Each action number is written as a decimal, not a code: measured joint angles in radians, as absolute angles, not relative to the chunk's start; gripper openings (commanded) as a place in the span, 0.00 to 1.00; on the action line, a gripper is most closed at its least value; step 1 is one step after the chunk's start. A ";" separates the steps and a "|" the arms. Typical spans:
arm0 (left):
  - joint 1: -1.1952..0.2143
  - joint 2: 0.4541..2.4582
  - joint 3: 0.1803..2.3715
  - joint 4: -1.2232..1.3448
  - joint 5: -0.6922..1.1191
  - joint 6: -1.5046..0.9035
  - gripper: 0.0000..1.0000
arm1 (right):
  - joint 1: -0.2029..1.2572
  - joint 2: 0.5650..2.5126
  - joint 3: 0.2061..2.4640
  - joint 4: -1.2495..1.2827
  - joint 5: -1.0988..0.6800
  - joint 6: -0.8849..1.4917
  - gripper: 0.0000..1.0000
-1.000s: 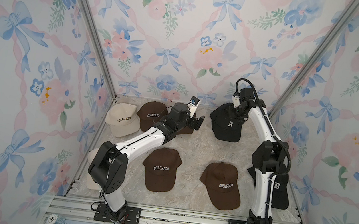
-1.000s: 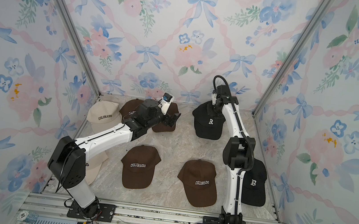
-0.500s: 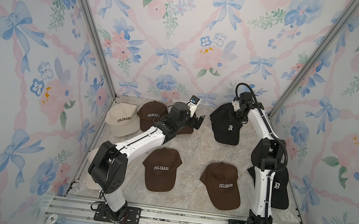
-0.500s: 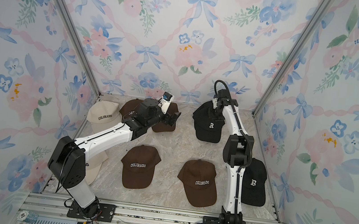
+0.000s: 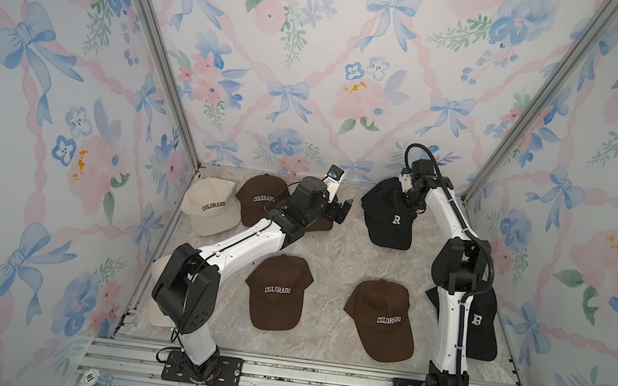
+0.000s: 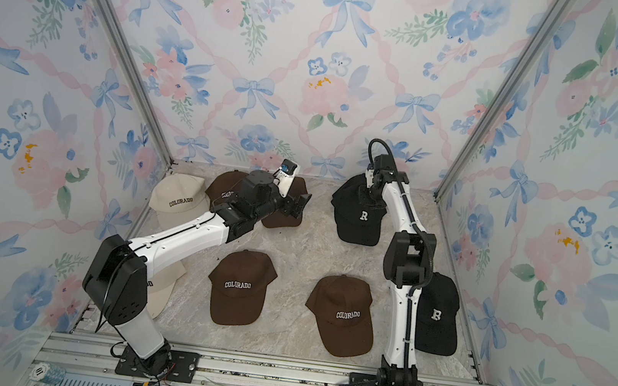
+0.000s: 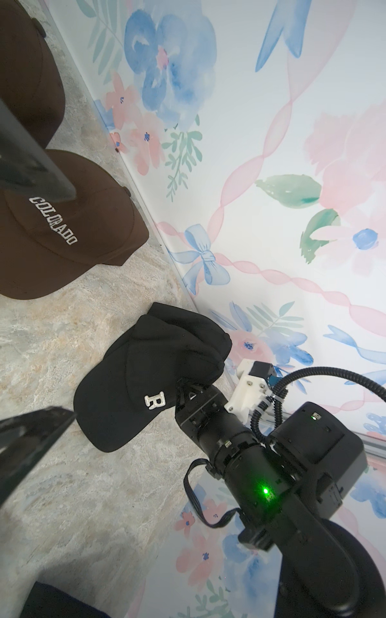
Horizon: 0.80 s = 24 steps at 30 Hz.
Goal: Stack the baseball caps by color
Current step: Place the baseball cap on the baseball cap.
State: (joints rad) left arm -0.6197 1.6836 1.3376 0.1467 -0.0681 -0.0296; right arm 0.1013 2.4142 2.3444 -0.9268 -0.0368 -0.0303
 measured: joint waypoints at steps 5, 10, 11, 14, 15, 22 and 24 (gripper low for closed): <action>-0.620 1.683 1.338 0.131 -0.074 -0.029 0.98 | 0.099 2.432 2.345 -0.923 -0.030 -0.026 0.27; -0.620 1.681 1.338 0.120 -0.080 -0.029 0.98 | 0.099 2.436 2.345 -0.915 -0.017 -0.022 0.27; -0.620 1.679 1.338 0.116 -0.082 -0.029 0.98 | 0.099 2.436 2.345 -0.912 -0.012 -0.020 0.27; -0.620 1.672 1.338 0.104 -0.086 -0.025 0.98 | 0.099 2.436 2.346 -0.904 0.000 -0.019 0.27; -0.620 1.668 1.338 0.103 -0.088 -0.025 0.98 | 0.099 2.437 2.350 -0.904 0.004 -0.019 0.27; -0.620 1.644 1.337 0.102 -0.089 -0.017 0.98 | 0.098 2.453 2.383 -0.900 0.027 -0.012 0.28; -0.620 1.639 1.337 0.102 -0.089 -0.014 0.98 | 0.097 2.454 2.383 -0.900 0.030 -0.008 0.33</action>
State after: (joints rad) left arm -0.6197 1.6386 1.3369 0.1020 -0.0895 -0.0139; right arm 0.0975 2.4542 2.3825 -0.9001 0.0296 -0.0082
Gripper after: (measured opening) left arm 0.979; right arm 0.280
